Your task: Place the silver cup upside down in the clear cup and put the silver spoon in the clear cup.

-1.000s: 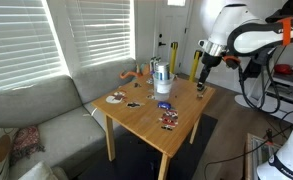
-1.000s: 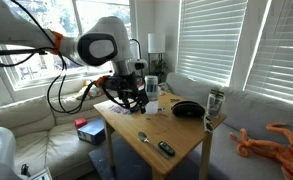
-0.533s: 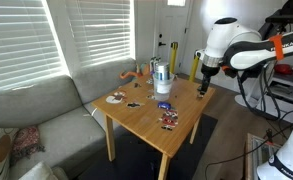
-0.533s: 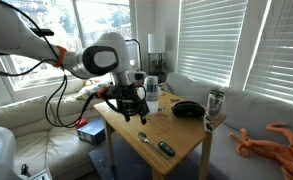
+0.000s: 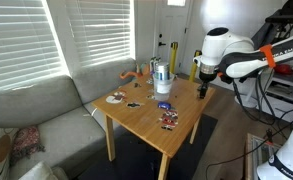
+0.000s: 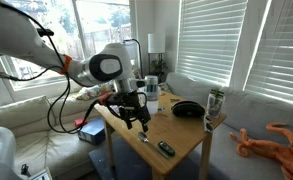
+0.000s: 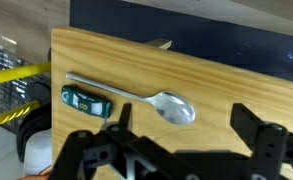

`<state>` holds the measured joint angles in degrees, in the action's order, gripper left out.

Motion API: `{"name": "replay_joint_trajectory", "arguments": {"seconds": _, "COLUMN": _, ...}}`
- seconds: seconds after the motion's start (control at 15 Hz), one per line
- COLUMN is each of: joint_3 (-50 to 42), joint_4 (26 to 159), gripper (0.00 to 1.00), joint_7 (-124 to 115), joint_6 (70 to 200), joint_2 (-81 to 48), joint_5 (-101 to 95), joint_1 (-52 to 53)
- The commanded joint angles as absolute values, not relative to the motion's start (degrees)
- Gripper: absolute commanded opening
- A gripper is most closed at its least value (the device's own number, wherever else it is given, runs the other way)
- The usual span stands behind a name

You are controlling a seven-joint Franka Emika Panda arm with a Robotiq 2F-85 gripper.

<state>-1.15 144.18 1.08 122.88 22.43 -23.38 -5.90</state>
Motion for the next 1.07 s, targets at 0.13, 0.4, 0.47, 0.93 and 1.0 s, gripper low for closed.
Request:
{"name": "replay_joint_trajectory", "arguments": {"seconds": 0.13, "joint_3": -1.3, "joint_4": 144.1, "gripper": 1.0, "joint_7": 1.1, "joint_6": 122.7, "joint_2": 22.4, "joint_5": -23.4, "joint_1": -5.7}}
{"name": "replay_joint_trajectory", "arguments": {"seconds": 0.4, "joint_3": -1.0, "joint_4": 143.8, "gripper": 1.0, "joint_7": -1.4, "joint_6": 122.7, "joint_2": 21.1, "joint_5": -23.6, "joint_1": -6.2}}
{"name": "replay_joint_trajectory", "arguments": {"seconds": 0.47, "joint_3": -0.9, "joint_4": 143.8, "gripper": 1.0, "joint_7": -2.0, "joint_6": 122.7, "joint_2": 20.8, "joint_5": -23.6, "joint_1": -6.2}}
{"name": "replay_joint_trajectory", "arguments": {"seconds": 0.93, "joint_3": -0.6, "joint_4": 143.5, "gripper": 0.77, "joint_7": -5.6, "joint_6": 123.8, "joint_2": 18.7, "joint_5": -24.8, "joint_1": -6.4}}
{"name": "replay_joint_trajectory", "arguments": {"seconds": 1.0, "joint_3": -0.7, "joint_4": 143.4, "gripper": 0.69, "joint_7": -5.8, "joint_6": 124.2, "joint_2": 18.5, "joint_5": -24.7, "joint_1": -6.4}}
